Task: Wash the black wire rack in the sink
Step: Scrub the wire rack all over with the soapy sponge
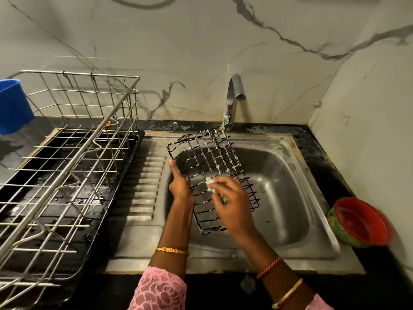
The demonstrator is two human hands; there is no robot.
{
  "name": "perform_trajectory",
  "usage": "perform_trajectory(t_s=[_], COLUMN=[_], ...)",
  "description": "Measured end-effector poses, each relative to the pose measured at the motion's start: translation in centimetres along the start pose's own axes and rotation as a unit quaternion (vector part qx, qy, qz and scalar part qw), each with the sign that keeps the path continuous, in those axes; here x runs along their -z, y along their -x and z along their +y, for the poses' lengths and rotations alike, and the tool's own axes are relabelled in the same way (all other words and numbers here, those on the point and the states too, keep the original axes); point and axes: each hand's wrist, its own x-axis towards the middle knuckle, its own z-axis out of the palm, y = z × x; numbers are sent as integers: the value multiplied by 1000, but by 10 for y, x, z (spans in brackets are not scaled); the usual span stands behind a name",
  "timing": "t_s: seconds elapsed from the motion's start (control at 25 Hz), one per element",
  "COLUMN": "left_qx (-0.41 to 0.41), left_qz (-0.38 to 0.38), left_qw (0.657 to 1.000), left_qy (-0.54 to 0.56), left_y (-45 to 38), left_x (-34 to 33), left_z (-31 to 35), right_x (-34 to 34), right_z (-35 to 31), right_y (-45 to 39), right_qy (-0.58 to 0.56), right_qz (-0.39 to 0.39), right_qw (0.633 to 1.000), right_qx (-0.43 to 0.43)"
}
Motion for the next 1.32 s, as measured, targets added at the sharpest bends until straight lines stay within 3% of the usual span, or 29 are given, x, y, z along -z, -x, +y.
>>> perform_trajectory(t_s=[0.28,0.52,0.92,1.0,1.16,1.32], left_qx=[-4,-2,-1,-5,17,22], left_qz=[-12,1,-10,10,1,1], left_qw=[1000,1000,1000,1000,1000,1000], left_qy=[-8,-13,-18,-9,0,-20], left_y=[3,-1,-1,-4,-15,-23], left_x=[1,-1,-2,-2,6,10], left_z=[4,0,-2,-5,-8,-18], right_x=[29,-5,30,21,11,29], right_z=[42,7,57,46,37,57], right_y=[-30,6,-36,-27,-8,-31], right_qy=[15,33,-9,-22,-8,-13], right_qz=[121,16,156,155,65,142], right_qw=[981,999,973,977,996,981], right_qx=[-149,-8,-171,-147,-60,-131])
